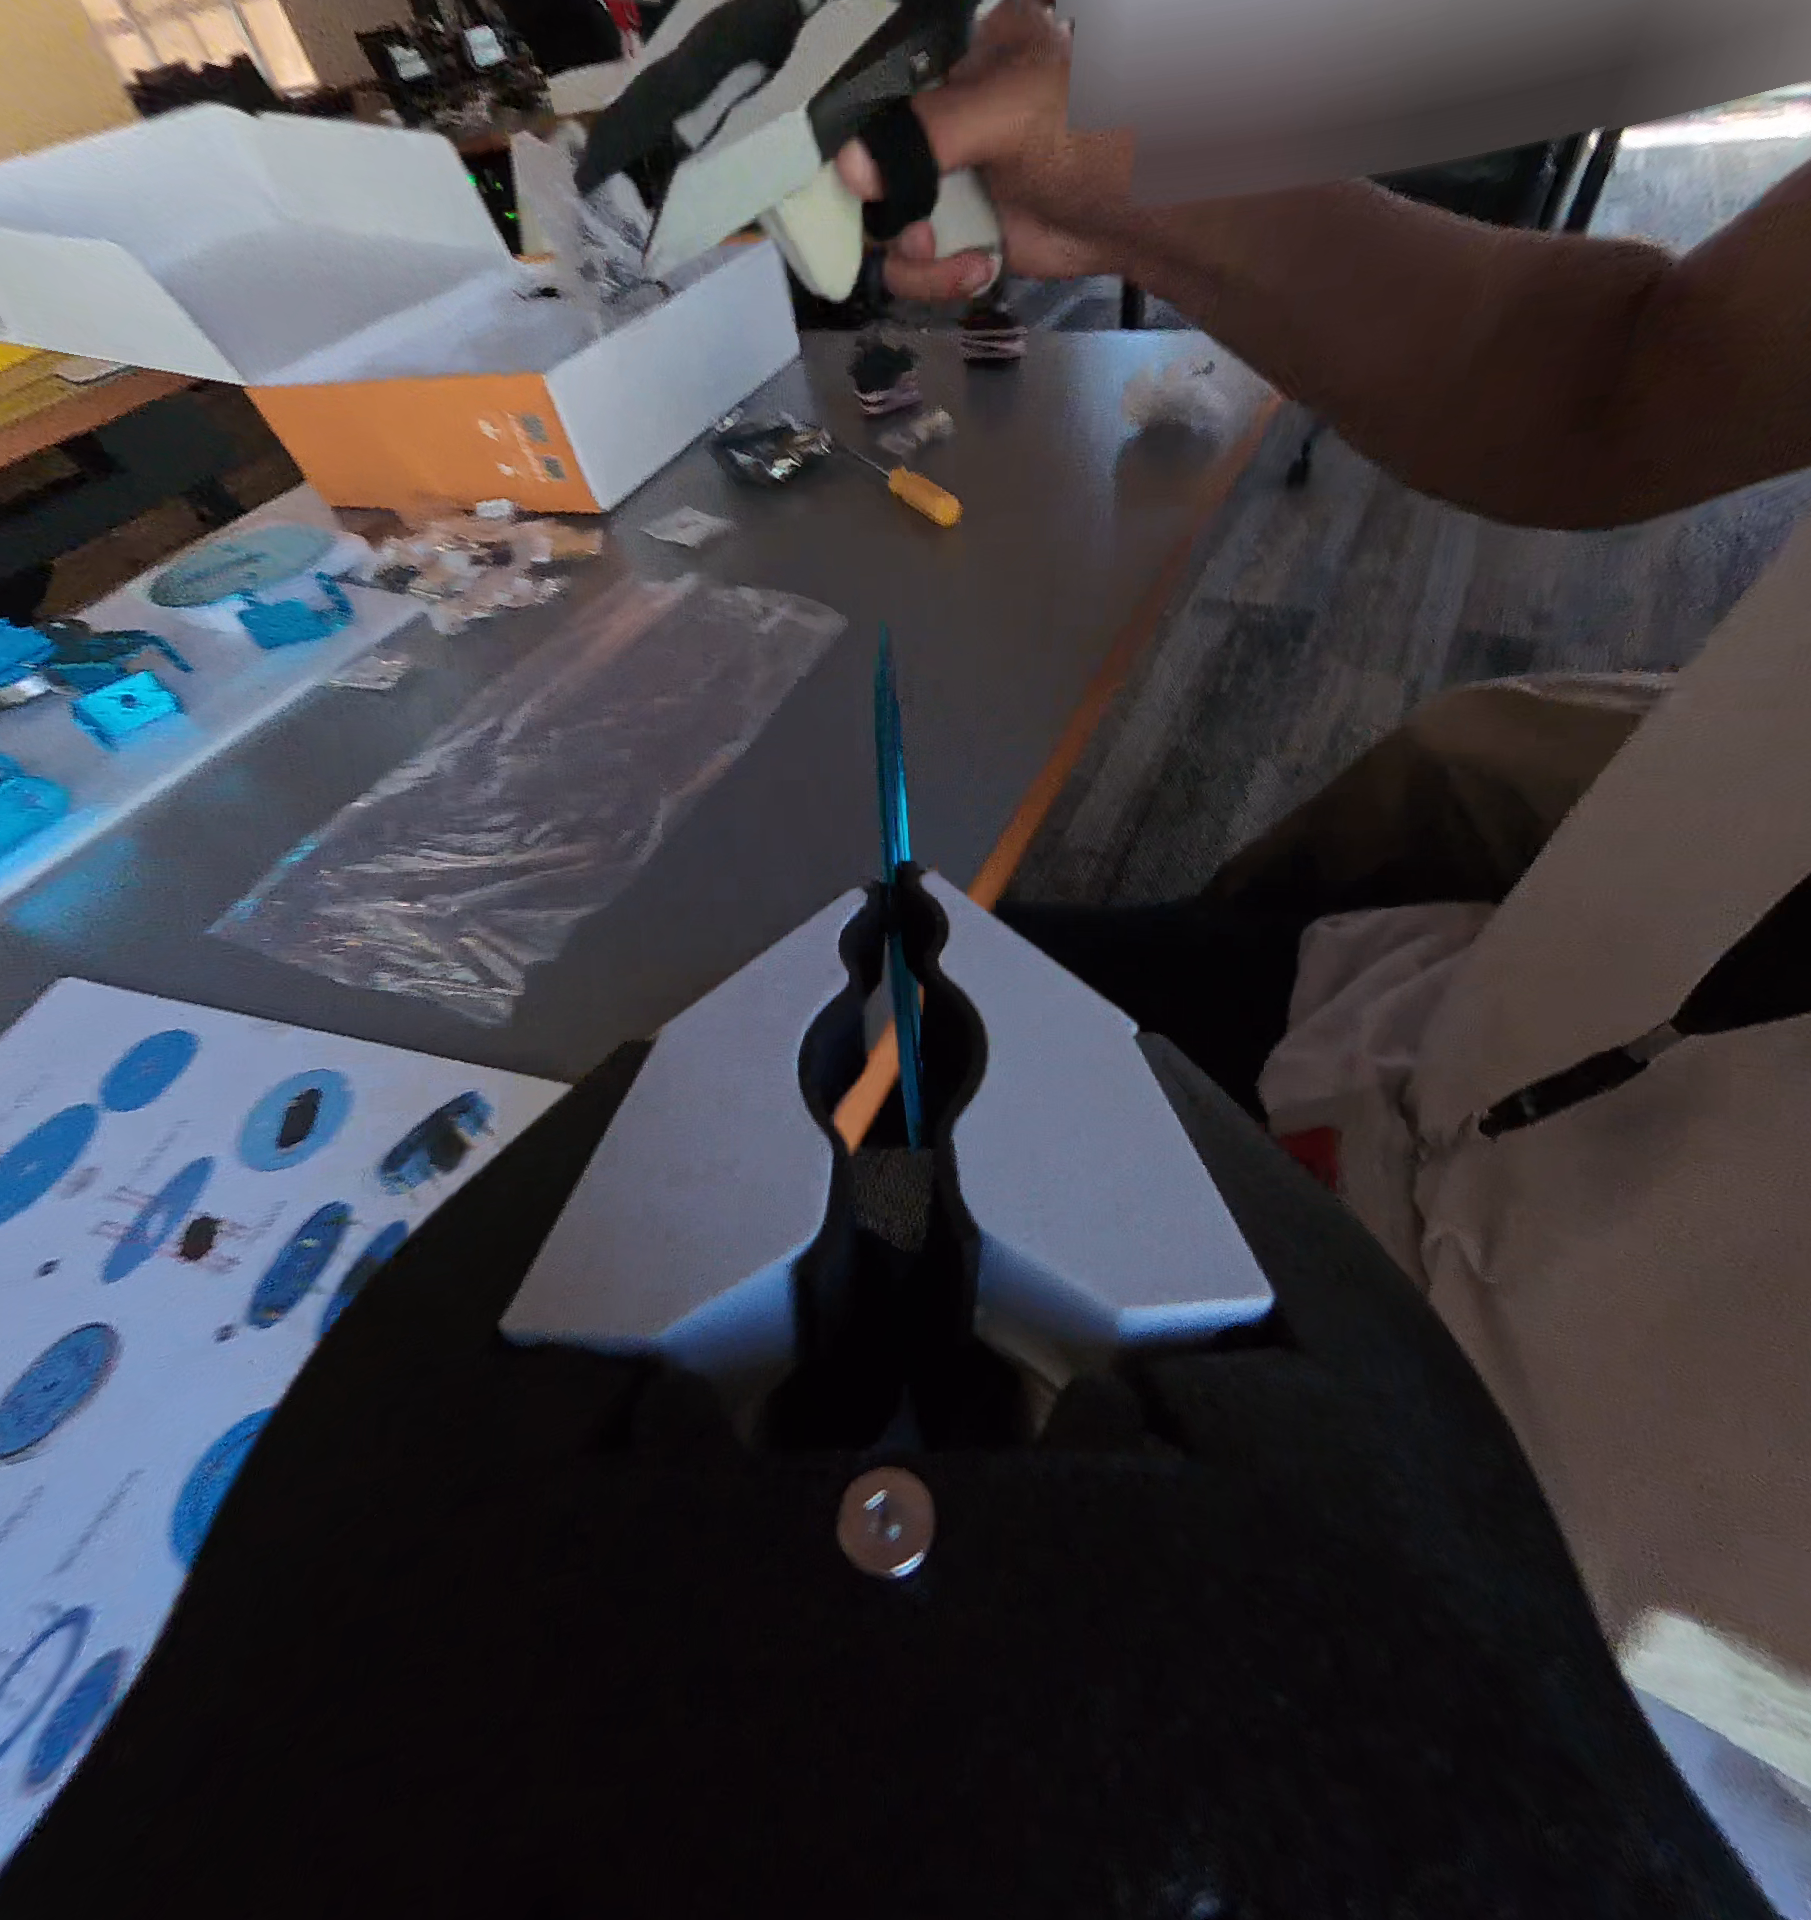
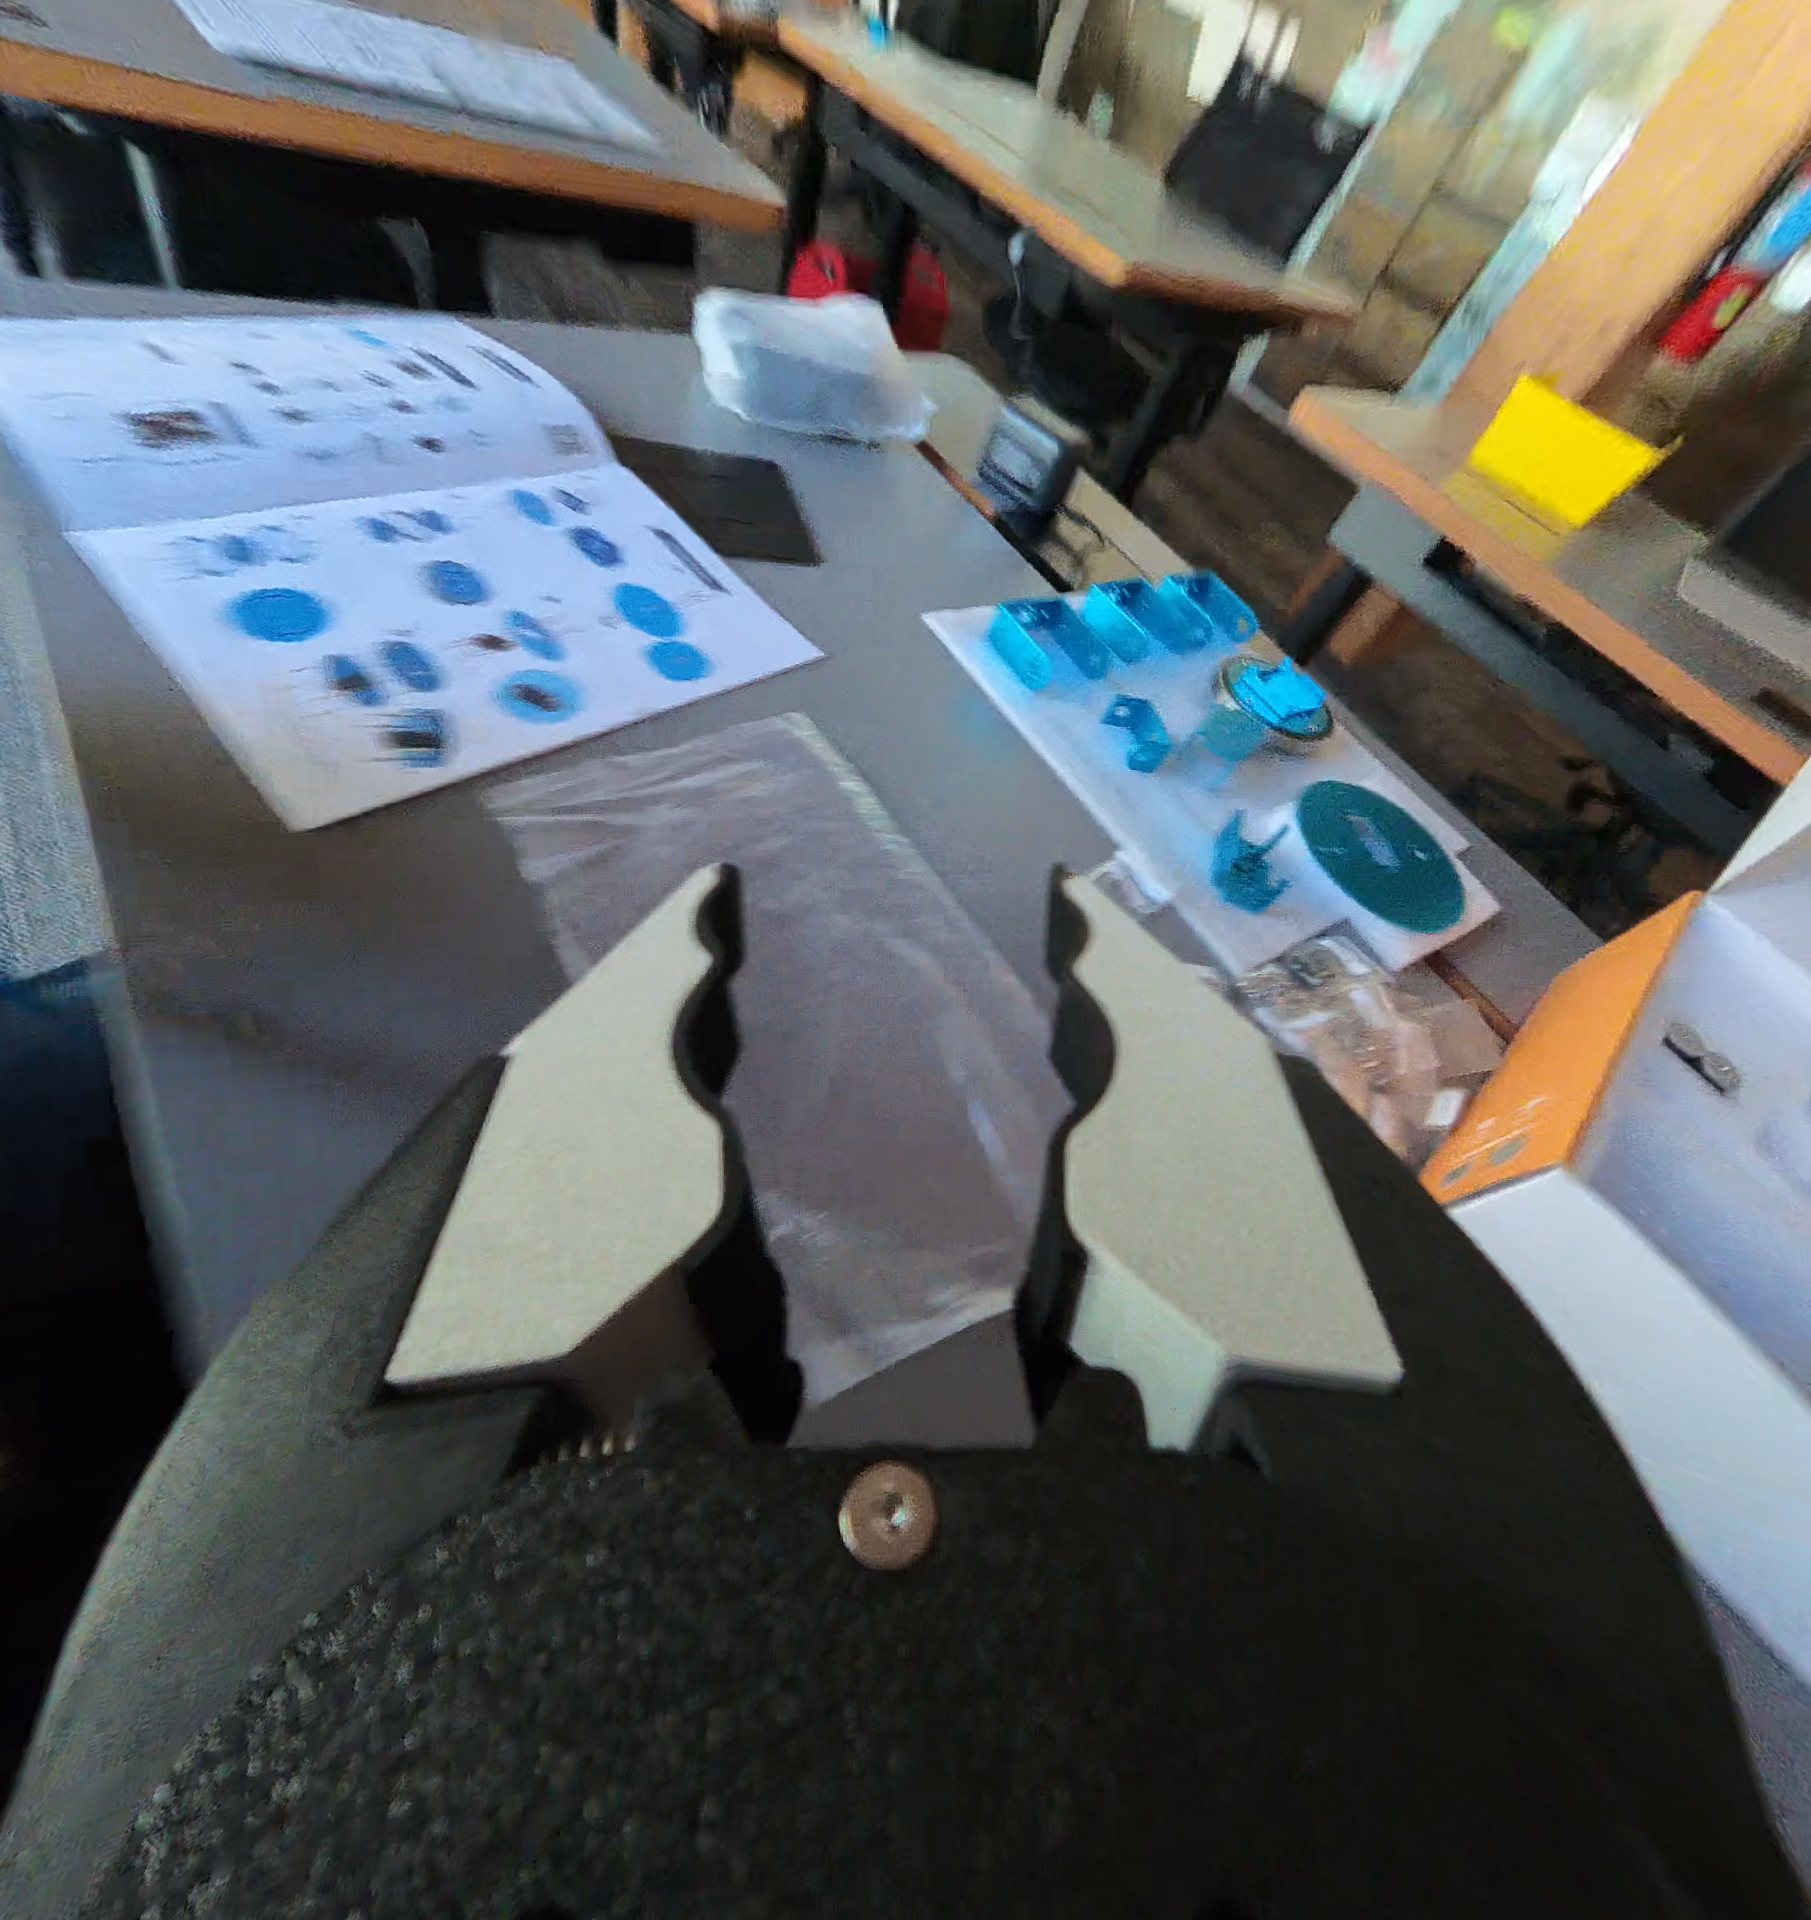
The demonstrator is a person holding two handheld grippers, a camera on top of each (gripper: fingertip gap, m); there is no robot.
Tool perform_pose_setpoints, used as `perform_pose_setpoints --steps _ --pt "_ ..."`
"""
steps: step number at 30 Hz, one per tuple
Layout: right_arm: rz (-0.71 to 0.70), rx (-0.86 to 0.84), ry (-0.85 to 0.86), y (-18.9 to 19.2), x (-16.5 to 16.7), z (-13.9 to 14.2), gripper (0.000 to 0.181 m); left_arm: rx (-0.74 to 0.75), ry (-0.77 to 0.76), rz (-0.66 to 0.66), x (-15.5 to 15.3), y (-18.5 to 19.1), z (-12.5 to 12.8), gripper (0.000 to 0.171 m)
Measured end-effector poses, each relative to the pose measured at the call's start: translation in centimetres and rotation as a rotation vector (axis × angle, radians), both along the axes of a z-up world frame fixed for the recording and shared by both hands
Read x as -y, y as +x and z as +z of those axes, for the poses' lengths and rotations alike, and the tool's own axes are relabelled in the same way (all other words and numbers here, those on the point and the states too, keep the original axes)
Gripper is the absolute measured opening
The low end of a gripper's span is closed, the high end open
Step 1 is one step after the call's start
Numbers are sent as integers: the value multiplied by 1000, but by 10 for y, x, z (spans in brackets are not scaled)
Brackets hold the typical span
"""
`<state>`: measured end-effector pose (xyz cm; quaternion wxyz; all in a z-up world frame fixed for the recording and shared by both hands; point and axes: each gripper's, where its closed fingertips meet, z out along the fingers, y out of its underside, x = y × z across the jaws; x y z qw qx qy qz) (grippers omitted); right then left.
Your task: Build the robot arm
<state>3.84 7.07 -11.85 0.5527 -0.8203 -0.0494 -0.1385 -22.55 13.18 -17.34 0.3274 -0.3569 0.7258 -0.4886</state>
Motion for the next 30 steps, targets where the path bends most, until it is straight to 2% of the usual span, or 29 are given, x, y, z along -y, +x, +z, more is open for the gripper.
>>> perform_pose_setpoints --steps 2,6,8,10,12,14,16,17,22,25,27,30 --pt "-53 -1 -96 67 -43 -3 69 33 -41 24 -24 9 17 2" --pt "-68 38 -355 211 -122 -52 61 53 -128 44 -65 27 35 1" --pt "-55 83 -527 273 -143 -84 61 53 -139 63 -83 36 37 1" --pt "12 126 -630 306 -161 -110 59 46 -151 78 -100 43 38 1" --pt "111 163 -684 311 -176 -132 52 43 -178 89 -114 51 40 1" --pt "130 326 -747 322 -183 -154 53 44 -225 100 -127 58 44 1" --pt "142 441 -733 324 -190 -167 46 49 -271 109 -139 65 47 1" --pt "152 473 -709 321 -192 -168 38 49 -294 114 -144 69 48 1" --pt "107 467 -641 322 -194 -165 35 24 -394 84 -154 85 47 1" --pt "138 501 -597 313 -199 -150 24 7 -424 63 -153 91 47 1" --pt "142 482 -610 315 -202 -149 26 6 -426 61 -151 92 48 1" --pt "135 503 -674 325 -200 -162 33 11 -412 66 -146 91 49 1"
